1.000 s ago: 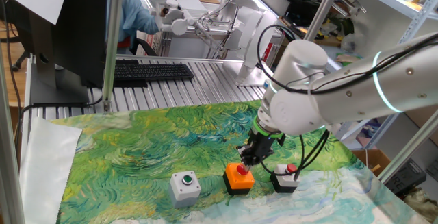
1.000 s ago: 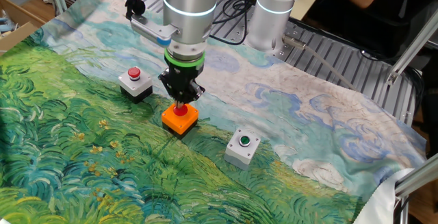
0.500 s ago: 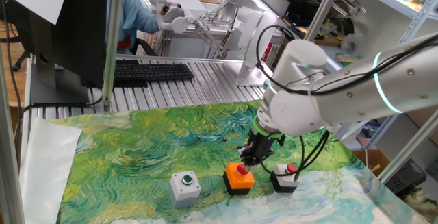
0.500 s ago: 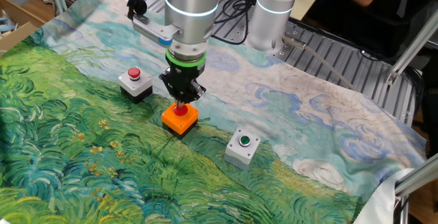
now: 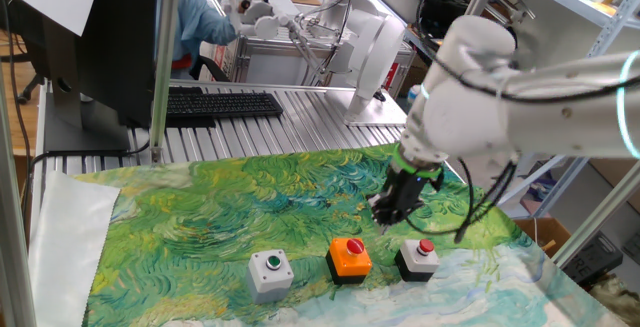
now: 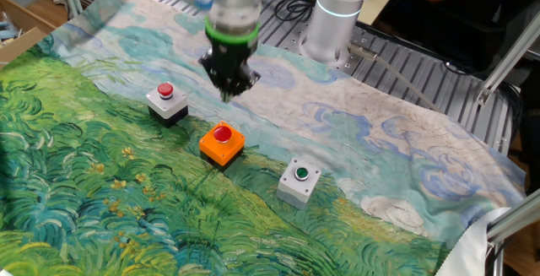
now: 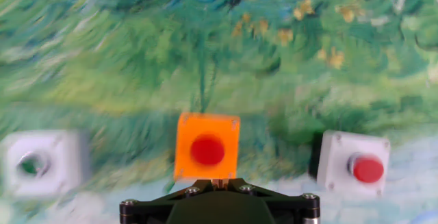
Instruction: Press three buttons from left to right in sequence
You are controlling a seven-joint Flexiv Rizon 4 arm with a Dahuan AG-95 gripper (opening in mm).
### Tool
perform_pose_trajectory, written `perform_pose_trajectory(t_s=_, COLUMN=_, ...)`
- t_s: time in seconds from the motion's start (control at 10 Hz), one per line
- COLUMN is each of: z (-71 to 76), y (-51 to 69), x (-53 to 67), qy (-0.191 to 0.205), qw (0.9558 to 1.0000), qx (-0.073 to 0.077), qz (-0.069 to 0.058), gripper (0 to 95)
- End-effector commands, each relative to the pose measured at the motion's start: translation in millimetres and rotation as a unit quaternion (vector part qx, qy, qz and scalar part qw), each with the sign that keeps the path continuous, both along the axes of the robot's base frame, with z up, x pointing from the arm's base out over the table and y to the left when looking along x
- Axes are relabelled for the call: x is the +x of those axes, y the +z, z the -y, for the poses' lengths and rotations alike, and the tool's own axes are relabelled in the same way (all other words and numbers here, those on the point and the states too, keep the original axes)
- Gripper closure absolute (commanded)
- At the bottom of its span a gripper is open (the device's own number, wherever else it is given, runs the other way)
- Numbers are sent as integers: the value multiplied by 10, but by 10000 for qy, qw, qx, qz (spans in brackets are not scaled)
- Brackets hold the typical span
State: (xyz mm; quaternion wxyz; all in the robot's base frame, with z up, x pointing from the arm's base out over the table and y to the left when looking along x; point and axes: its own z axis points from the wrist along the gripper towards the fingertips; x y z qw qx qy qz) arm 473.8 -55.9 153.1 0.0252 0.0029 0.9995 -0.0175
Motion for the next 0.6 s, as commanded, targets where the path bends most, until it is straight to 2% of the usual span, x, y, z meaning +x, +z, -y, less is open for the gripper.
perform_pose_trajectory(t_s=0.1, z=-61, y=5, x=32, qy=28, qw=10000, qx=50, qz=-67, gripper=950)
perform_pose_trajectory(t_s=0.3, z=-191, y=24, x=31, qy=-48, qw=10000, qx=50, qz=-66, gripper=950)
perform_pose_trajectory(t_s=0.6, z=-592, y=202, x=75, qy=-229, qw=9995, qx=53, qz=-199, gripper=950)
